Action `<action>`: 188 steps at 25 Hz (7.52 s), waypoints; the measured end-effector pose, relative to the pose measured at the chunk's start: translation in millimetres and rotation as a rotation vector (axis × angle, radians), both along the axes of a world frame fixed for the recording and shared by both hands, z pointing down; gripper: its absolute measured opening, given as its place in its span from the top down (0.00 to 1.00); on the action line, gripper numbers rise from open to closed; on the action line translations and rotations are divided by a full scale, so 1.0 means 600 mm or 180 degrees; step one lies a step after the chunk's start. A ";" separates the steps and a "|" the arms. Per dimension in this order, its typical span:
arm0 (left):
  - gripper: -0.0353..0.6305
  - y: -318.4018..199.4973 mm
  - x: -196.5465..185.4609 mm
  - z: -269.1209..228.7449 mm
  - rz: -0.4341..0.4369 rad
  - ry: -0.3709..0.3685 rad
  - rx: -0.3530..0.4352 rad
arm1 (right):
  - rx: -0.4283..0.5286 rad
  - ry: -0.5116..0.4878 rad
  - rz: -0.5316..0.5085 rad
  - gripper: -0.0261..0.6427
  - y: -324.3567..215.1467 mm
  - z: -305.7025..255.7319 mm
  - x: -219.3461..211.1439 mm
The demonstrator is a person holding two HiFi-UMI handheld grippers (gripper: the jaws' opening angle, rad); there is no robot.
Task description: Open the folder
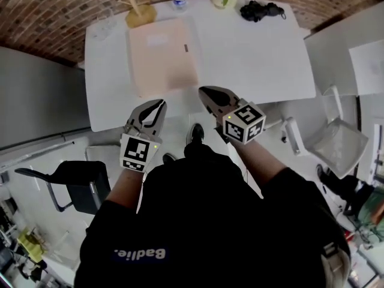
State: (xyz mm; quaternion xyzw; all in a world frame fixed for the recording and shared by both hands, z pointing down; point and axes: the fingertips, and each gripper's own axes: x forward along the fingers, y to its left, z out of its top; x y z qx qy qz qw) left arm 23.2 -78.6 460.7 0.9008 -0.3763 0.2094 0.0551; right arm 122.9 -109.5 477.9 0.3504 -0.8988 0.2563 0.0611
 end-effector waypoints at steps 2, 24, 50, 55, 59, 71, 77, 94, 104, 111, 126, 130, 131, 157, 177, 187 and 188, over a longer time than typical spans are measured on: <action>0.94 -0.016 0.001 0.024 0.0007 -0.0225 0.0012 | -0.0082 0.0034 -0.0026 0.92 -0.020 0.031 0.000; 0.71 -0.068 0.019 0.259 0.0809 -0.1761 0.0087 | -0.1045 -0.0039 0.0532 0.92 -0.113 0.264 0.003; 0.66 -0.109 0.005 0.300 0.1045 -0.2290 0.0093 | -0.1195 -0.0223 0.0637 0.92 -0.112 0.280 0.012; 0.68 -0.114 0.004 0.290 0.1136 -0.2341 0.0146 | -0.1205 -0.0203 0.0606 0.92 -0.111 0.285 0.008; 0.72 -0.107 0.008 0.288 0.1287 -0.2449 0.0232 | -0.1217 -0.0193 0.0625 0.92 -0.108 0.286 0.009; 0.87 -0.103 -0.001 0.235 0.1018 -0.2136 0.0354 | -0.1181 -0.0103 0.0651 0.92 -0.108 0.290 0.013; 0.89 -0.103 -0.030 0.189 0.0570 -0.1680 0.0396 | -0.1135 0.0035 0.0660 0.92 -0.112 0.288 0.018; 0.91 -0.099 -0.231 0.099 -0.1169 0.0921 -0.0388 | -0.1145 0.0197 0.0618 0.92 -0.109 0.292 0.008; 0.92 -0.095 -0.319 0.117 -0.1757 0.1637 -0.0577 | -0.1116 0.0276 0.0616 0.92 -0.112 0.292 0.004; 0.94 -0.090 -0.393 0.146 -0.2257 0.2050 -0.0713 | -0.1115 0.0318 0.0637 0.92 -0.110 0.293 0.004; 0.94 -0.088 -0.491 0.239 -0.2942 0.2488 -0.1030 | -0.1079 0.0507 0.0651 0.92 -0.108 0.291 0.001; 0.94 -0.093 -0.508 0.262 -0.3078 0.2521 -0.1127 | -0.1089 0.0548 0.0690 0.92 -0.109 0.291 0.001; 0.94 -0.093 -0.513 0.269 -0.3123 0.2545 -0.1157 | -0.1093 0.0561 0.0693 0.92 -0.109 0.291 0.001; 0.94 -0.097 -0.566 0.382 -0.3973 0.3104 -0.1684 | -0.1149 0.0825 0.0656 0.92 -0.110 0.295 0.002; 0.93 -0.100 -0.551 0.343 -0.3566 0.3350 -0.1720 | -0.1143 0.0782 0.0734 0.92 -0.125 0.281 -0.001; 0.83 -0.109 -0.507 0.257 -0.2727 0.3327 -0.1500 | -0.0985 0.0675 0.0726 0.92 -0.122 0.237 -0.009; 0.81 -0.109 -0.500 0.250 -0.2640 0.3300 -0.1493 | -0.0965 0.0672 0.0723 0.92 -0.119 0.232 -0.008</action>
